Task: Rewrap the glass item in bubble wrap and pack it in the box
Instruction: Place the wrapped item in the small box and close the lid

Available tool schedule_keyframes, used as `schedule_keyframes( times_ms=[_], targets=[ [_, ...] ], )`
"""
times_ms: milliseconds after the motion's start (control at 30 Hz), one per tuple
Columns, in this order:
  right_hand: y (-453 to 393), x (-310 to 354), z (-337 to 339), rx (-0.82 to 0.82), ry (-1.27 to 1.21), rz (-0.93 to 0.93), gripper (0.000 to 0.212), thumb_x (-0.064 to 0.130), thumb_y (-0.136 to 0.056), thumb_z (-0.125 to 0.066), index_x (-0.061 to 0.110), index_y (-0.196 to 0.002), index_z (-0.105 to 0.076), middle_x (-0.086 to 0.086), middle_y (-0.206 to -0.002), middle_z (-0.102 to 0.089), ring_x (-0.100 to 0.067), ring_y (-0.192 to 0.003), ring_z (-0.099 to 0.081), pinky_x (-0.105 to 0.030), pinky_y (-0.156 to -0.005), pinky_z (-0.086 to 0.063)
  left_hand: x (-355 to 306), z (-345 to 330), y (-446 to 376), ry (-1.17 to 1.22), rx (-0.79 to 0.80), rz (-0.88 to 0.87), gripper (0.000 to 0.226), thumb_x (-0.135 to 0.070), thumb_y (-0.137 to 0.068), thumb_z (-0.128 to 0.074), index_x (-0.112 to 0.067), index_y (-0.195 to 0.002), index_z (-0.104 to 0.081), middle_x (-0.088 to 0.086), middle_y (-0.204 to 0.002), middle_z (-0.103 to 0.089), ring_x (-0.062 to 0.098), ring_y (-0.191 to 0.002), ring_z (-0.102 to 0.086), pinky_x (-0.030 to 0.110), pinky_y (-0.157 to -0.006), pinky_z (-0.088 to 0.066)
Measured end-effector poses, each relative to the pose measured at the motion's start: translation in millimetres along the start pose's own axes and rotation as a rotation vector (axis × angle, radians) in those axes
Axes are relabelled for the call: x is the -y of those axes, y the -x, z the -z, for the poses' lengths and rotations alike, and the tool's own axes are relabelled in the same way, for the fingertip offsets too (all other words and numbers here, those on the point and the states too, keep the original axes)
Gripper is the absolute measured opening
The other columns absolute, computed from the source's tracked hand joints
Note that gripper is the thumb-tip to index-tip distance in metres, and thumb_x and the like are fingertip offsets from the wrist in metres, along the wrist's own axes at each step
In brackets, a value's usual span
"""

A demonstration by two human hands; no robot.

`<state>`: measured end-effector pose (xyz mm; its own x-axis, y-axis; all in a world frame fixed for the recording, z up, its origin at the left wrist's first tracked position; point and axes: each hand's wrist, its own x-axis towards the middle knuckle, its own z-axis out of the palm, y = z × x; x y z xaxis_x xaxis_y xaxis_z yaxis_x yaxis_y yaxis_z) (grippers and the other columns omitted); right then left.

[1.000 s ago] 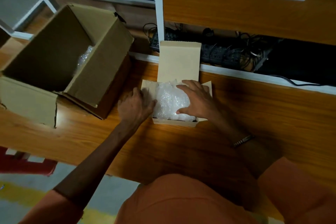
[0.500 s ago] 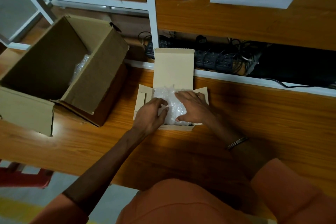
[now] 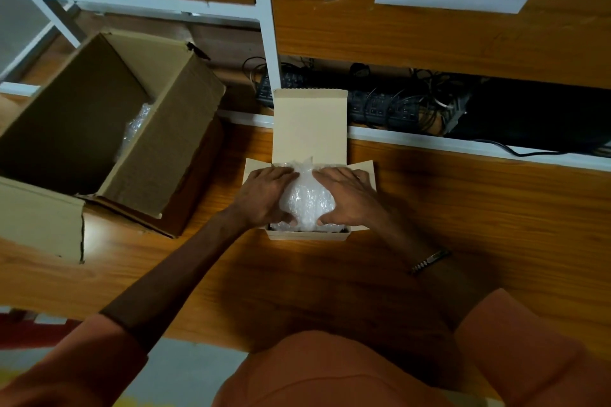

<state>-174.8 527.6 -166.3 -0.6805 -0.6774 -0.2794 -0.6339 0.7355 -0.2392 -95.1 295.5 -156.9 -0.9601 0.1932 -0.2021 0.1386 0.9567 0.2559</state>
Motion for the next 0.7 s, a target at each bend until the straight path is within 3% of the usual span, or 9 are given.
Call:
schedule_keyframes(
  times_ms=[200,333,433,600,700],
  targets=[
    [-11.0,11.7,3.8,-0.025,0.154,0.015,0.128,0.076,-0.057,-0.082,0.02,-0.161,-0.032,0.0,-0.16,-0.041,-0.026,-0.142,-0.037,-0.049,-0.111,-0.035,3.0,-13.5,-12.7,-0.158,-0.056,-0.057,0.129,-0.085,-0.063,-0.078,-0.01,-0.16,-0.04,0.012,-0.159,-0.049,0.035,-0.142,-0.048,0.052,-0.115,-0.038],
    [-14.0,11.9,0.1,-0.077,0.176,0.046,0.12,0.077,-0.054,-0.08,0.02,-0.152,-0.042,0.0,-0.15,-0.049,-0.027,-0.132,-0.043,-0.047,-0.103,-0.041,0.4,-20.1,-14.4,-0.223,-0.11,-0.061,0.129,-0.099,-0.059,-0.055,-0.01,-0.153,-0.048,0.012,-0.148,-0.056,0.035,-0.129,-0.054,0.051,-0.107,-0.042],
    [-17.6,7.4,-1.4,-0.097,0.151,0.068,0.117,0.08,-0.053,-0.077,0.02,-0.149,-0.046,0.001,-0.144,-0.053,-0.025,-0.127,-0.046,-0.043,-0.102,-0.043,-4.6,-26.1,-13.3,-0.236,-0.123,-0.045,0.126,-0.094,-0.063,-0.039,-0.007,-0.154,-0.047,0.015,-0.147,-0.055,0.038,-0.126,-0.054,0.052,-0.107,-0.04],
    [-22.2,7.1,-2.9,-0.104,0.123,0.096,0.108,0.074,-0.055,-0.076,0.02,-0.144,-0.049,0.0,-0.135,-0.059,-0.024,-0.12,-0.051,-0.037,-0.101,-0.048,-3.8,-33.1,-14.9,-0.309,-0.118,-0.036,0.124,-0.082,-0.06,-0.075,-0.009,-0.156,-0.046,0.013,-0.147,-0.057,0.036,-0.121,-0.054,0.05,-0.107,-0.042],
    [-24.1,13.3,-0.9,-0.094,0.139,0.067,0.106,0.078,-0.057,-0.074,0.021,-0.143,-0.049,0.0,-0.137,-0.06,-0.024,-0.122,-0.055,-0.037,-0.1,-0.049,-9.3,-32.7,-16.7,-0.328,-0.113,-0.008,0.122,-0.079,-0.058,-0.079,-0.012,-0.155,-0.047,0.009,-0.143,-0.059,0.034,-0.117,-0.054,0.048,-0.103,-0.043]
  ],
)
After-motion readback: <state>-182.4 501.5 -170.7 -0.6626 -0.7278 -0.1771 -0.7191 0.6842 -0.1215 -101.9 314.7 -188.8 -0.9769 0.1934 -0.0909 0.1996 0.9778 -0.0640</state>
